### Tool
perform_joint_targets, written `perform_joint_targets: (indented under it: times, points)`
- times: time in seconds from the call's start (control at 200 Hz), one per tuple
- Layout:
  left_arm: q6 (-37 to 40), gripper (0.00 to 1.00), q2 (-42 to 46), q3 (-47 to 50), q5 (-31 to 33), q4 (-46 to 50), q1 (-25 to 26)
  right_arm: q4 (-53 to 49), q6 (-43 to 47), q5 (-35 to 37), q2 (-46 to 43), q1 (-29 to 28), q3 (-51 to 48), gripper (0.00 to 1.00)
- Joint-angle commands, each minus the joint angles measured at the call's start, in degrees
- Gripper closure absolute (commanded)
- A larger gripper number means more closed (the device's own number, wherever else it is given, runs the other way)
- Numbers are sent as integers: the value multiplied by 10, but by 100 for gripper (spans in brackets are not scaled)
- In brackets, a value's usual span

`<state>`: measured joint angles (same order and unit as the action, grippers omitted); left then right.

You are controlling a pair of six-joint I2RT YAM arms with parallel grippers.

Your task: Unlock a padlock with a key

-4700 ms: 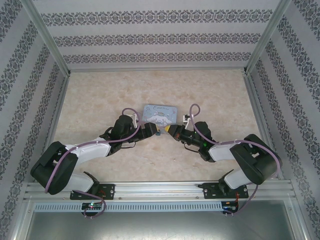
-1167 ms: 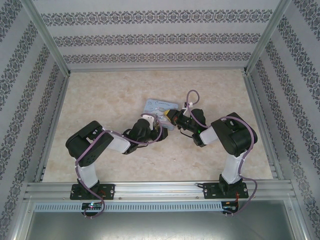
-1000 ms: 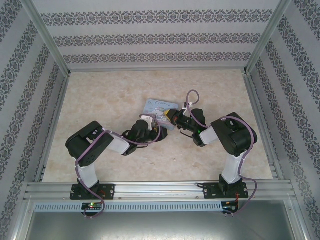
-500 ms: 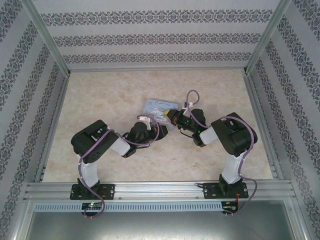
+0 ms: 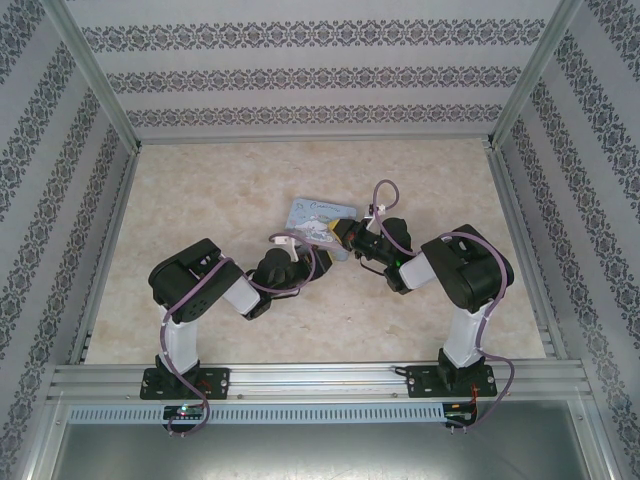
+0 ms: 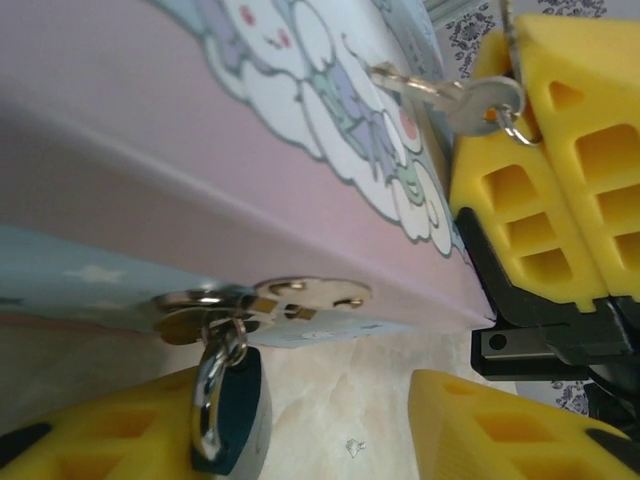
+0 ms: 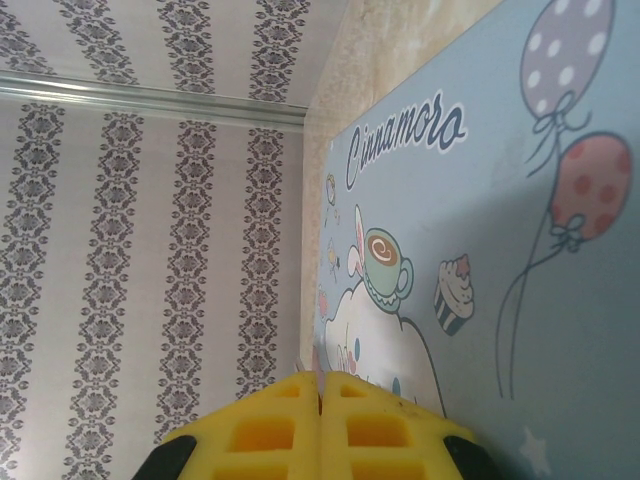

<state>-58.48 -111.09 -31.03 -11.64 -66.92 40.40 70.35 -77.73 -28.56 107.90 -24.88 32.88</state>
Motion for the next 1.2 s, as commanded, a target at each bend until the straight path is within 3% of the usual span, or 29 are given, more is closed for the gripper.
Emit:
perform_joint_targets:
  times: [0.0, 0.595, 0.929, 1.199]
  points:
    - [-10, 54, -7, 7, 11, -19, 3, 1, 2, 6, 17, -1, -5, 100]
    - [-16, 80, -14, 6, 19, -1, 3, 8, -3, 2, 10, 3, -7, 100]
    - [-41, 100, -5, 6, 12, 6, 2, -13, 1, -18, -70, 18, -24, 100]
    - [-50, 100, 35, 8, 0, 47, -1, -28, 11, -31, -163, 21, -102, 100]
